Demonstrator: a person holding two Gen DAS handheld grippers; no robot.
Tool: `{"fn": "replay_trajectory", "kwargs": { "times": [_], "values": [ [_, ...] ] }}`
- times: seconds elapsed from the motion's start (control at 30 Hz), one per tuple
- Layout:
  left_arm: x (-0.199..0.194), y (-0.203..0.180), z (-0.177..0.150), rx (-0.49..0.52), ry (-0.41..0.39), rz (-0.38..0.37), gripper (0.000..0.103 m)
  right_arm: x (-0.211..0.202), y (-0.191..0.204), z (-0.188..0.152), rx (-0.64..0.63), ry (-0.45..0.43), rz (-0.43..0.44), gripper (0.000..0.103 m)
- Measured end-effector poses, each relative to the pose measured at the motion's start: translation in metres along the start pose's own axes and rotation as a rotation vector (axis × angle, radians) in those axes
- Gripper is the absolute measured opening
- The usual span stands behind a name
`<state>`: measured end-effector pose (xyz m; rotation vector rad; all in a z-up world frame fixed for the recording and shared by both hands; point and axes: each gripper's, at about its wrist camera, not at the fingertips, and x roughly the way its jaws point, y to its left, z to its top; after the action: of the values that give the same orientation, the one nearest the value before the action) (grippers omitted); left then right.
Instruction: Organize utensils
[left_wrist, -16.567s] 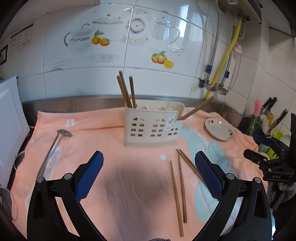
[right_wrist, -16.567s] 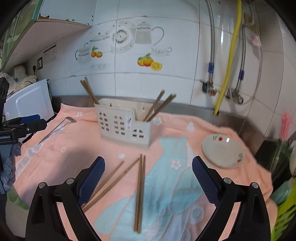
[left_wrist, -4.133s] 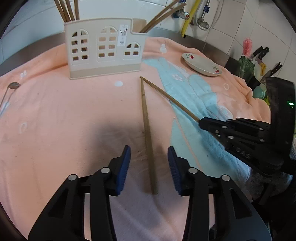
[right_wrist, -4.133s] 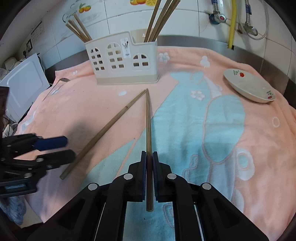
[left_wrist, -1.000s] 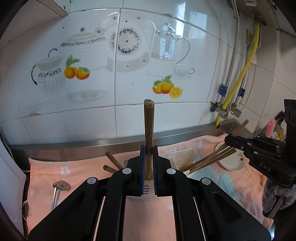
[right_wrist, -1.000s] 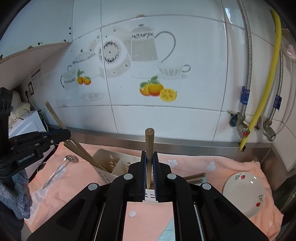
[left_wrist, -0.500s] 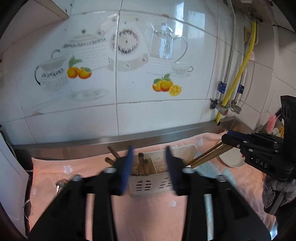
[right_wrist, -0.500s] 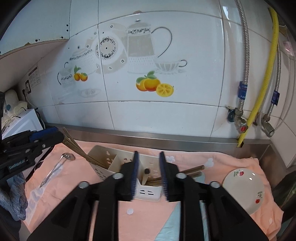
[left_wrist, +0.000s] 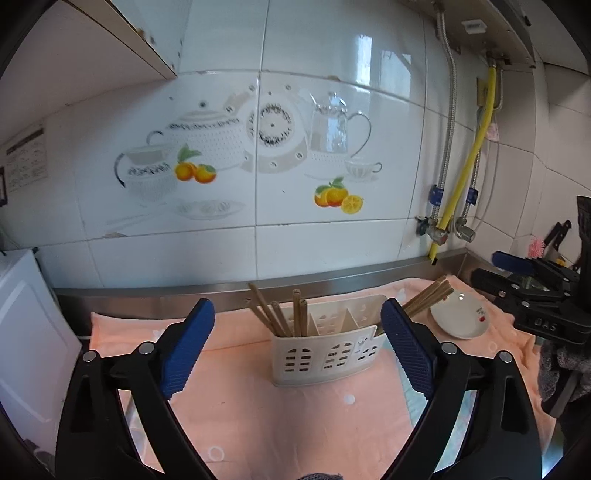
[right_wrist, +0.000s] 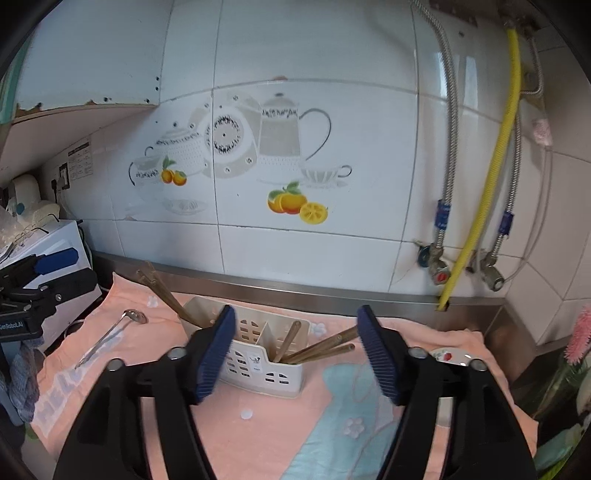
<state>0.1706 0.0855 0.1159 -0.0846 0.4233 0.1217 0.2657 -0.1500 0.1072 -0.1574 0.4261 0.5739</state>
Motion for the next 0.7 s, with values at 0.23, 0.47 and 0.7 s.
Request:
{"fn": "replay_trajectory", "kwargs": {
  "times": [0.23,0.47,0.7],
  "values": [
    [-0.026,-0.002,-0.026,0.008,0.007,0.012,0.098,-0.029,0.010,-0.030,-0.019,-0.018,-0.040,0.092],
    [-0.042,-0.008,-0.072,0.019,0.037,0.024,0.098,-0.046,0.016,-0.075,0.005,0.000,-0.060,0.094],
    [-0.051,-0.007,-0.111,0.014,0.068,0.068,0.098,-0.054,0.022,-0.118,0.041,0.040,-0.073,0.096]
  ]
}}
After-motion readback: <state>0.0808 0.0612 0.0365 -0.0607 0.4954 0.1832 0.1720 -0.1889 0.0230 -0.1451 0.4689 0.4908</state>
